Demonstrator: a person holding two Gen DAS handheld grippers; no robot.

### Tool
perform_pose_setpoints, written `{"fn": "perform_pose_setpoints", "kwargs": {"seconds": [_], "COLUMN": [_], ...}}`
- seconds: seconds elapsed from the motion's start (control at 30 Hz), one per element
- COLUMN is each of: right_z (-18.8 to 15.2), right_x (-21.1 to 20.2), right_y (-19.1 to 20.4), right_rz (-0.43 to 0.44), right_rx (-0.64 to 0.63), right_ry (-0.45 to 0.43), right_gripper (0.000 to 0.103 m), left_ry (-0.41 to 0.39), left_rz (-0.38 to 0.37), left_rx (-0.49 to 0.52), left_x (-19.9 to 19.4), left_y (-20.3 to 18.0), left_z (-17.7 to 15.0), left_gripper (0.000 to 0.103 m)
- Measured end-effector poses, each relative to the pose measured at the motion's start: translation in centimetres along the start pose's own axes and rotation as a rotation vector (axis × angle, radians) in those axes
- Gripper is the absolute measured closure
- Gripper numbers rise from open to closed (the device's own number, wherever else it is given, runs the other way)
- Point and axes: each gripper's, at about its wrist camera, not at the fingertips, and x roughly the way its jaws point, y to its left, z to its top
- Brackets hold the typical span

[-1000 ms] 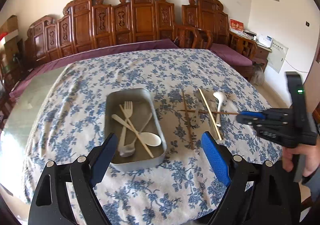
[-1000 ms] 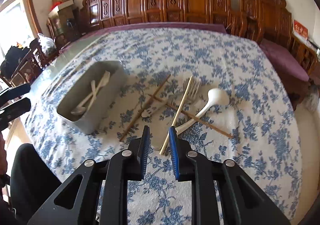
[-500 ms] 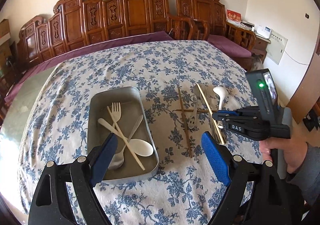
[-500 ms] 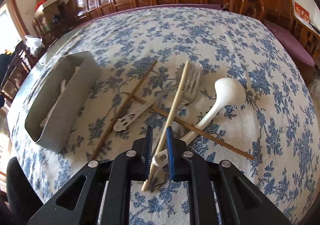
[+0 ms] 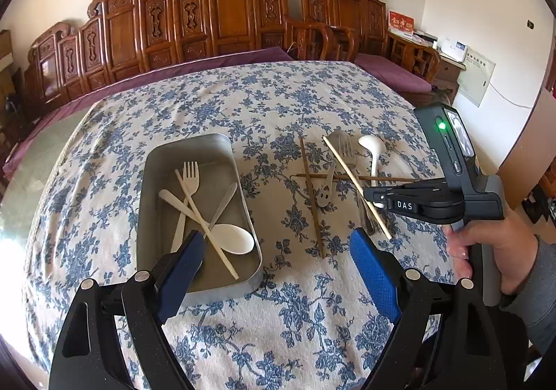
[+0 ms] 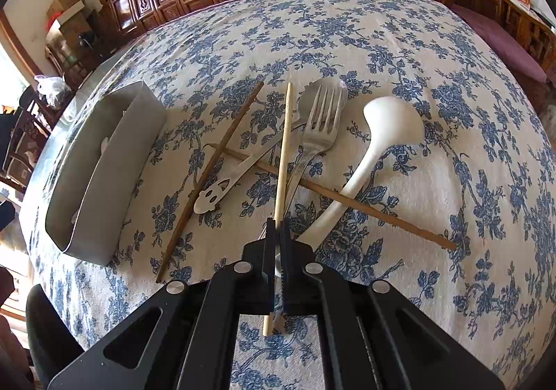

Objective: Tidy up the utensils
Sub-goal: 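Reach the right gripper to a wooden chopstick on the cloth and close on it, then grasp another wooden chopstick with the left gripper while the right gripper holds its chopstick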

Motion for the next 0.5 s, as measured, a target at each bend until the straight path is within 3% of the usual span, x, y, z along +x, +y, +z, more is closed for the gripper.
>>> {"fn": "perform_pose_setpoints", "kwargs": {"seconds": [0.5], "right_z": [-1.5], "right_x": [-1.2], "right_y": [0.9], "right_rz": [-0.011], "right_rx": [-0.072], "right_ry": [0.003], "right_gripper": [0.096], "left_ry": [-0.002], "left_rz": [0.021], "left_rx": [0.001], "left_x": [-1.7], "left_y": [-0.5], "left_z": [-1.4], "left_gripper": [0.021]}}
